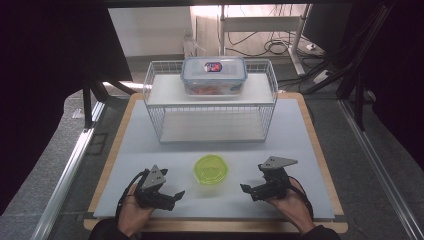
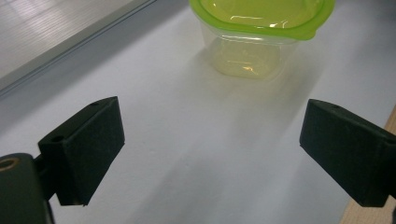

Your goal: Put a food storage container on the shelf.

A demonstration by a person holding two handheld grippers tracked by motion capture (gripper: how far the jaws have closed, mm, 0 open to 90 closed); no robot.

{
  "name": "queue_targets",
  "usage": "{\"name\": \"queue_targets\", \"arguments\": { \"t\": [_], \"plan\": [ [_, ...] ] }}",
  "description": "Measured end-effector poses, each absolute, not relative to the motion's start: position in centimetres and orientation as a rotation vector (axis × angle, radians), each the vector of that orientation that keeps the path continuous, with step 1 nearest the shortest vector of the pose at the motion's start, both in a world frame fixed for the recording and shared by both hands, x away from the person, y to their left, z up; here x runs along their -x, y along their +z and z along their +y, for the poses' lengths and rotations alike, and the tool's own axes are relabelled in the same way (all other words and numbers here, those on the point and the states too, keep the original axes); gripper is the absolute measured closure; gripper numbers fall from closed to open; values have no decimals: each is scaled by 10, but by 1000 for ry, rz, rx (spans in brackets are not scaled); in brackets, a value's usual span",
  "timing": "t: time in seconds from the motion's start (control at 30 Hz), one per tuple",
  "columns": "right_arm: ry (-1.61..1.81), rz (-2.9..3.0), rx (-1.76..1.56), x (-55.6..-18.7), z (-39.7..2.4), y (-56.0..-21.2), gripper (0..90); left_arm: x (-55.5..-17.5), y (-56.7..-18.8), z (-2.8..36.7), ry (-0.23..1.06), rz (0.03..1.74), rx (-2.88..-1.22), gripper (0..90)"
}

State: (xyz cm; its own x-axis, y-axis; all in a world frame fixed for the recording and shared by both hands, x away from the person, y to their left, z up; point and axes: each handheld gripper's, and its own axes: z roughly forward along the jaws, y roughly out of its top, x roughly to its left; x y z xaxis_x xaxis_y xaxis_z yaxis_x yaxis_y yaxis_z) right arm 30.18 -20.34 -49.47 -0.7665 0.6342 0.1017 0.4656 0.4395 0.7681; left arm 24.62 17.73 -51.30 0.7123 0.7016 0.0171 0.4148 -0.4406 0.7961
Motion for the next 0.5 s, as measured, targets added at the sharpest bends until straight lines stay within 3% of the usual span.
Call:
{"name": "queue_targets", "arguments": {
  "t": [0.13,0.5],
  "plan": [
    [1259,2505,-994,-306,-201,-493,13,-246,-513,177,452,844,-2103,66],
    [1296,2546,-1013,-322,-187,-483,228,-246,-516,174,444,838,-2137,77]
  ]
}}
